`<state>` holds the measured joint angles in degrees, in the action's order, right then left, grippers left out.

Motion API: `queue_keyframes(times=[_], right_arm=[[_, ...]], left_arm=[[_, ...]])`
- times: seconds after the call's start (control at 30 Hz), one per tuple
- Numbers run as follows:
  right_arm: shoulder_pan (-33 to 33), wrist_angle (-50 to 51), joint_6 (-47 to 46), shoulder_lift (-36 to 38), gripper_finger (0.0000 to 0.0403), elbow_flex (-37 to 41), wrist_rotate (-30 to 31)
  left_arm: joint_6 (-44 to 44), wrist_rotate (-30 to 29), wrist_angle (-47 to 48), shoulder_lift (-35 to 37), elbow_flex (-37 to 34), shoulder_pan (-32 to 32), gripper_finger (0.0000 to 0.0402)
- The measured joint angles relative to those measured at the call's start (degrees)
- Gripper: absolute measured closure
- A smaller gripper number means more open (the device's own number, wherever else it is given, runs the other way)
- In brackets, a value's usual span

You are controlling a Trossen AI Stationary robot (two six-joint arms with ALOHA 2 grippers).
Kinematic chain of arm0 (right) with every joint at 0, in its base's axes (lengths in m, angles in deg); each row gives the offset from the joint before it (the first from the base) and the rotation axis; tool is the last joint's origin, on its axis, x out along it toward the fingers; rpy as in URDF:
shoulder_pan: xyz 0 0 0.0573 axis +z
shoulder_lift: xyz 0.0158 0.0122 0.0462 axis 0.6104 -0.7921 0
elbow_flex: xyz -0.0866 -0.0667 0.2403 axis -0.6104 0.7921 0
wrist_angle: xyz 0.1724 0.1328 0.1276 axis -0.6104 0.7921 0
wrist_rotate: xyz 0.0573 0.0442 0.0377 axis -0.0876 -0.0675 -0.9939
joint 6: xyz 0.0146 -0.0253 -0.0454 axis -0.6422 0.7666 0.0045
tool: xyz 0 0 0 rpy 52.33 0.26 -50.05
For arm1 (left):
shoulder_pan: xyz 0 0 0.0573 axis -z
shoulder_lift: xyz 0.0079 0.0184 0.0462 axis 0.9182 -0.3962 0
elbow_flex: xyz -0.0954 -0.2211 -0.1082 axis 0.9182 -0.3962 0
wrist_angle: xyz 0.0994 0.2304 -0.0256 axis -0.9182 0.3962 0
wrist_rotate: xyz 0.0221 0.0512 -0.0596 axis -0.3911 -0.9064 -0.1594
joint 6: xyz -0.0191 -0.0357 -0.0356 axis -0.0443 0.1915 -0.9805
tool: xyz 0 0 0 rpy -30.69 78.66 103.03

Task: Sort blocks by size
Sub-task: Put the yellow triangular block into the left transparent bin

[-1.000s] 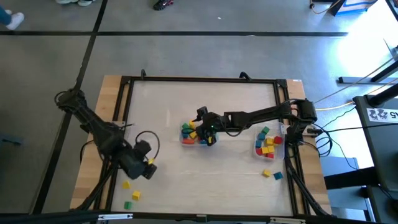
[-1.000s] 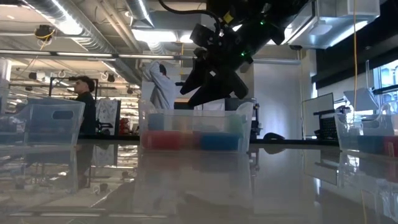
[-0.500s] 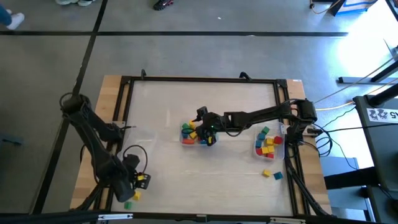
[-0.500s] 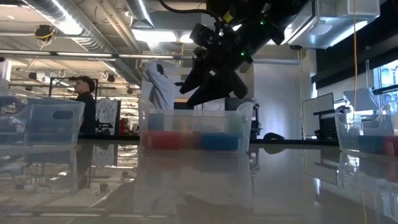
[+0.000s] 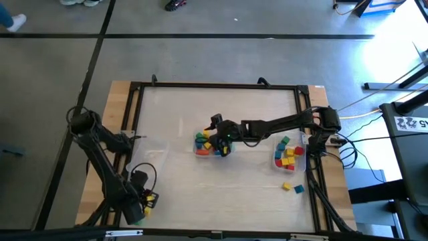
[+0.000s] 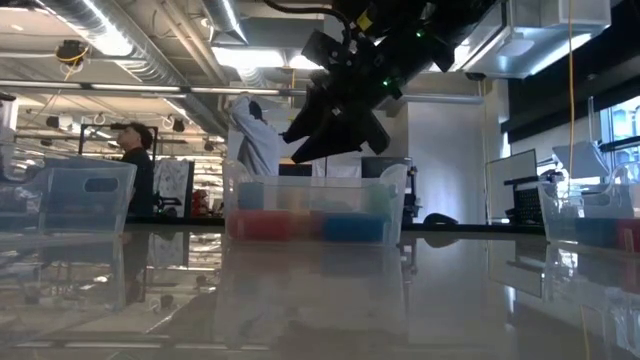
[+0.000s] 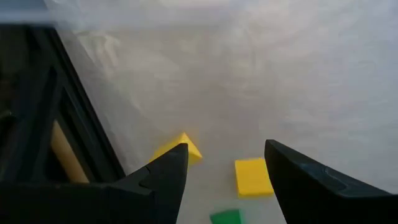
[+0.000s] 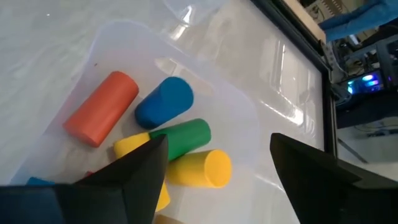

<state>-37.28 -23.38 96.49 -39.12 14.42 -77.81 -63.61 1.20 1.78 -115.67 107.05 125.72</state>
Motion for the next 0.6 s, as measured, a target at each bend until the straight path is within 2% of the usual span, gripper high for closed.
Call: queue_keyframes(times=[0.13, 0.27, 0.33, 0.6], right_arm=[[0.0, 0.05, 0.15, 0.0, 0.0116, 0.0, 0.0], [0.0, 0.36, 0.16, 0.0, 0.0116, 0.0, 0.0], [0.0, 0.32, 0.15, 0.0, 0.0116, 0.0, 0.0], [0.0, 0.29, 0.13, 0.0, 0.0116, 0.0, -0.13]], left_arm=[[-1.95, 1.01, -0.56, -0.75, 0.0, 1.37, 0.0192], [-6.94, 7.05, 0.65, -0.99, 0.0, 2.26, 0.0192], [-8.93, 6.92, 0.62, -1.3, 0.0, 2.91, 0.0192], [-6.35, 6.78, 1.76, -5.21, 0.0, 2.84, 0.0192]])
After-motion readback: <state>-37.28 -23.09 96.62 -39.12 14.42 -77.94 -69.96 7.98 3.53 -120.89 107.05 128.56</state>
